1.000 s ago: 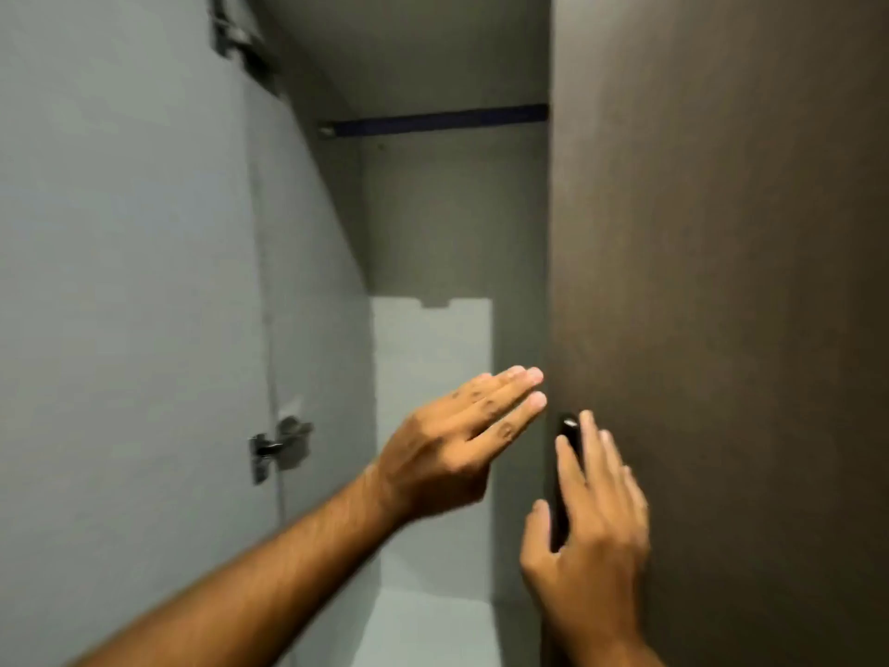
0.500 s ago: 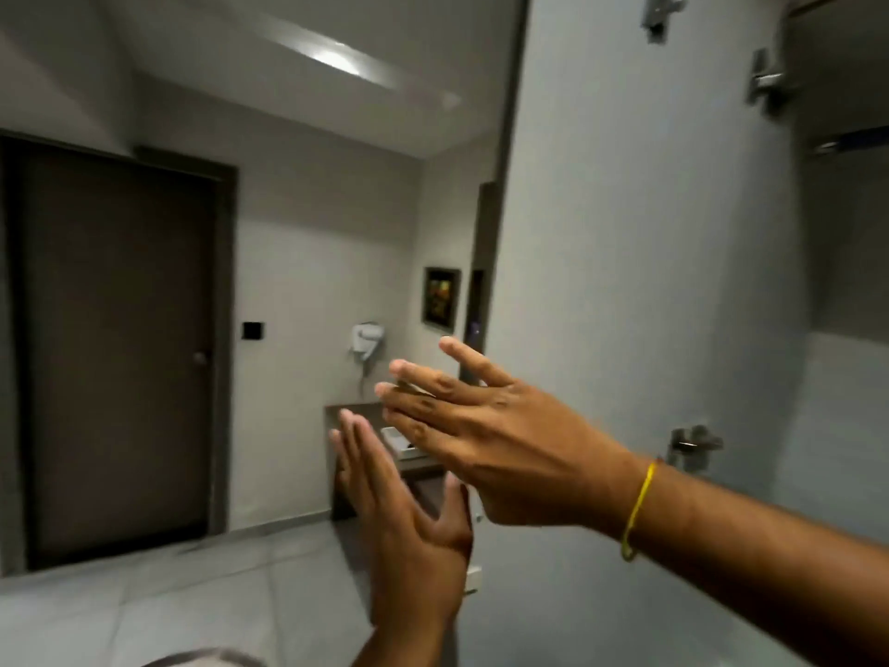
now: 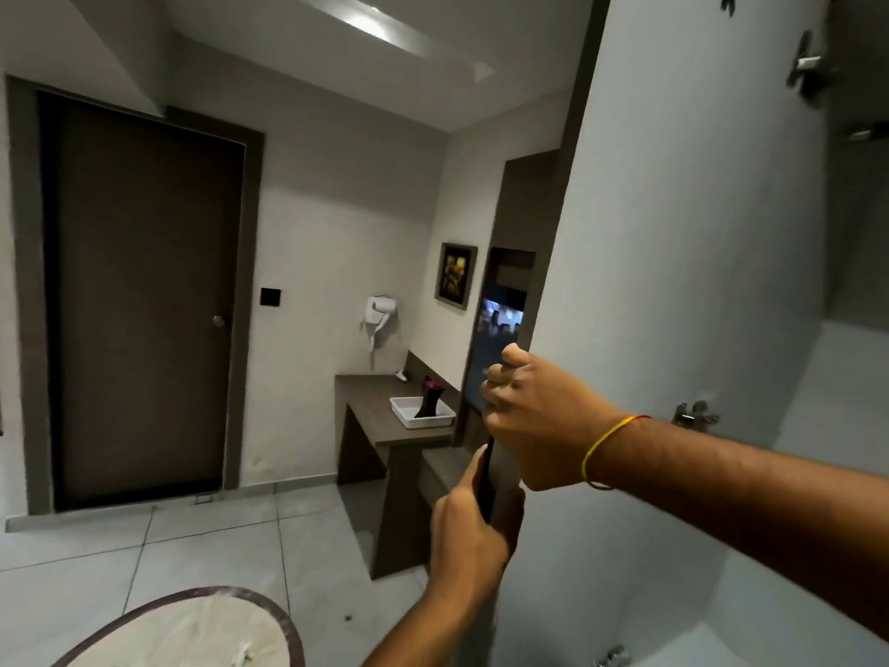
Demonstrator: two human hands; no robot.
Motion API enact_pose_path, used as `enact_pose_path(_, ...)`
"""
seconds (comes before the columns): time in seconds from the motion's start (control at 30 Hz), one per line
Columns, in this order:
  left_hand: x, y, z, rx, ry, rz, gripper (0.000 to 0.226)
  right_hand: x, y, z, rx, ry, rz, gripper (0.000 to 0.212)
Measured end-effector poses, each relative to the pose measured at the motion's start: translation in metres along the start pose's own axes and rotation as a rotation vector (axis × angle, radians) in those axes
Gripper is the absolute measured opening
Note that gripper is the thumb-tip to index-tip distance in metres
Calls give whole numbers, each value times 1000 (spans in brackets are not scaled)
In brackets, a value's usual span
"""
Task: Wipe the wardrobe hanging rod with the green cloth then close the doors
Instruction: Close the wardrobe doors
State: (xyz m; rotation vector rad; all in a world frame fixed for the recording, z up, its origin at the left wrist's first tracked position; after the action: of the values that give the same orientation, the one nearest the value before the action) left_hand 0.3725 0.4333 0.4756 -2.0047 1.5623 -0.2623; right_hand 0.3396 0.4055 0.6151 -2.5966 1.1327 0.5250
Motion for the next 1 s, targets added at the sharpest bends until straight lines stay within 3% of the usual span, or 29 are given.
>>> enact_pose_path(0.1,11,32,-26,110,38,-74,79,-5,50,-4,-4,-33,-138,50)
enact_pose_path(0.23,40,76,-69,394,-14,-136,80,10,125,-10,-30,-49,-284,59)
enact_pose_path(0.4,113,120,-124,551,100,-95,94,37,222,-37,-37,-86,-445,49)
enact_pose_path(0.53,185,144,-166,748,147,-84,97,77,301,-62,21,-23,-363,53)
enact_pose_path(0.73,311,157,-195,986,-34,149,111,137,388,-94,241,14,-105,63)
enact_pose_path(1.0,369,139,-212,1248,-168,220,90,185,417,-119,436,33,55,64)
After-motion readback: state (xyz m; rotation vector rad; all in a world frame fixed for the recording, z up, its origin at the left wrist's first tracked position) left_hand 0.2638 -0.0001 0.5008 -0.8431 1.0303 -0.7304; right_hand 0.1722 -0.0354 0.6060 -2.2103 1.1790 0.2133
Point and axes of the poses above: each hand's wrist, its own y-axis away from the middle knuckle, its own x-axis out of the palm, z = x × y, the point moved 10 cm from there along -y, towards the middle knuckle, and after that the axes turned 8 degrees about x, right-handed, at the moved point
